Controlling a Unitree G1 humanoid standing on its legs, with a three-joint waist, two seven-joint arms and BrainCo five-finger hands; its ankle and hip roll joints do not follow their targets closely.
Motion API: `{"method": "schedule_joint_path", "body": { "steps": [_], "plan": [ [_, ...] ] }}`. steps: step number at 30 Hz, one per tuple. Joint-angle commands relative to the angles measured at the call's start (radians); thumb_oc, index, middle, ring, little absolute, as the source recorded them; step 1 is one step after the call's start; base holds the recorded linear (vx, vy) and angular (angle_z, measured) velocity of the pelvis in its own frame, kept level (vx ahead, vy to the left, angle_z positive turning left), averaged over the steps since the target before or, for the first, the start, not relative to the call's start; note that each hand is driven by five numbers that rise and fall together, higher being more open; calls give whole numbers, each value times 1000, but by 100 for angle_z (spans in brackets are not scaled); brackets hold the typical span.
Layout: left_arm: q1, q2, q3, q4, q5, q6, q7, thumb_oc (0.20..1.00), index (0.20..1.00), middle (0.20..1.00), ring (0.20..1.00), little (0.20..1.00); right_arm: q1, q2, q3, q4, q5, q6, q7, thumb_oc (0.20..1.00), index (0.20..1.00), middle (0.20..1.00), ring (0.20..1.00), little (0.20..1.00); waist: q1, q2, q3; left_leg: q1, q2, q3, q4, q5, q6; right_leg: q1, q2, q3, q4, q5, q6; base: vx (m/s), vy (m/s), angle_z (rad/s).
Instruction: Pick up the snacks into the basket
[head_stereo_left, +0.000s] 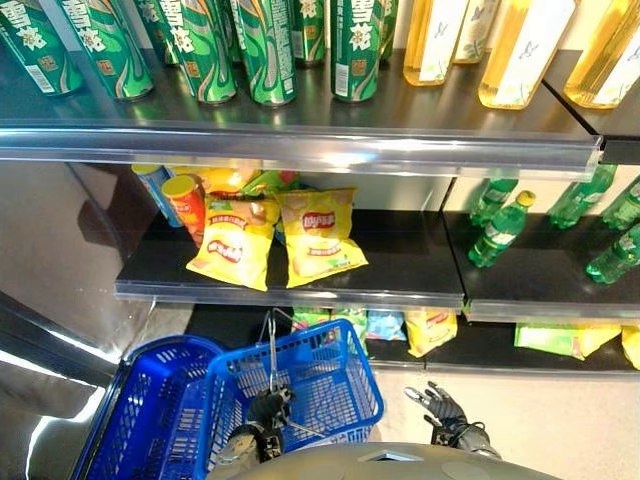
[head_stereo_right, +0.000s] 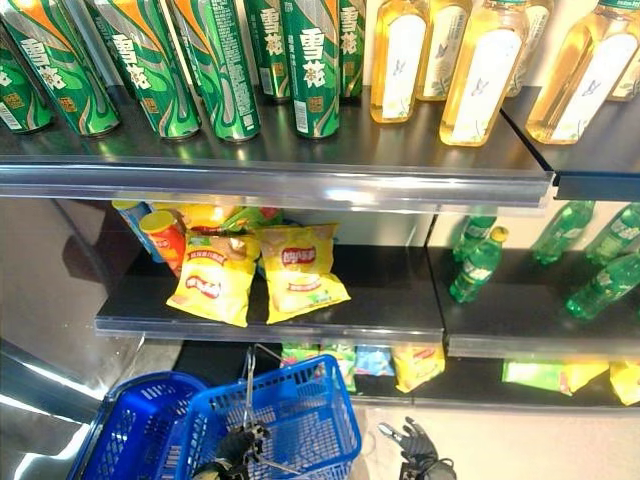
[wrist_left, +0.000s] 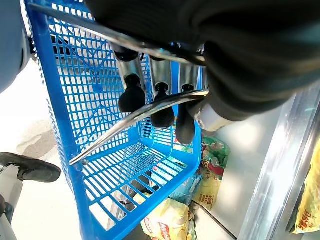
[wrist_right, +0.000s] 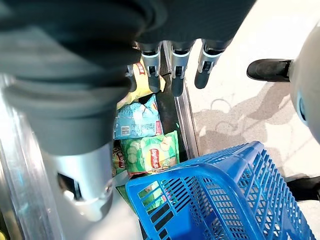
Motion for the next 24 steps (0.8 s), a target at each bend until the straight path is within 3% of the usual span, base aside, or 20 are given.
{"method": "schedule_joint_path", "body": {
  "steps": [1,6,8,13,15,22,23,24],
  "plan": [
    [-50,33,57,-86,18,-76,11,200,200,200,200,200,-65,16,21,0,-14,-34,-3,1000,1000,1000,1000,1000,11,-42,1,-12,-67,-7,-1,-27,47,26,15,2,5,-4,15,0,0,0],
    [-49,36,62,-93,23,-76,10,200,200,200,200,200,-62,16,18,0,-12,-34,-1,1000,1000,1000,1000,1000,10,-41,2,-9,-68,-6,-1,-29,46,31,12,-8,5,-2,18,0,0,0],
    [-53,52,69,-127,24,-76,17,200,200,200,200,200,-64,12,10,-25,-2,-38,-2,1000,1000,1000,1000,1000,10,-40,28,-12,-66,-5,14,-21,52,5,0,-11,83,-19,12,-80,10,0],
    [-77,89,66,-236,-7,-78,21,200,200,200,200,200,-79,-4,8,-121,14,-44,-5,1000,1000,1000,1000,1000,9,-44,112,-156,-35,-11,234,-82,51,-105,-45,-31,257,-85,-4,-179,-1,11],
    [-85,103,59,-278,-24,-82,20,200,200,200,200,200,-82,-20,14,-196,-10,-50,-13,1000,1000,1000,1000,1000,1,-41,144,-255,5,-16,352,-121,51,-191,-74,-52,382,-127,-10,-175,-5,24],
    [-96,119,74,-353,-35,-91,45,200,200,200,200,200,-84,-64,33,-392,-70,-64,-24,1000,1000,1000,1000,1000,-16,-30,179,-470,68,-17,611,-206,68,-405,-106,-35,632,-223,-33,-138,-22,8],
    [-97,117,80,-371,-55,-91,53,200,200,200,200,200,-88,-77,36,-434,-89,-69,-32,1000,1000,1000,1000,1000,-16,-27,189,-522,90,-24,700,-257,57,-465,-113,-20,722,-275,-28,-118,-16,-4],
    [-99,118,80,-372,-55,-91,53,200,200,200,200,200,-89,-77,35,-435,-90,-69,-32,1000,1000,1000,1000,1000,-17,-28,184,-533,87,-17,688,-232,68,-473,-114,-30,708,-255,-41,-84,-21,-8]
  ]
}}
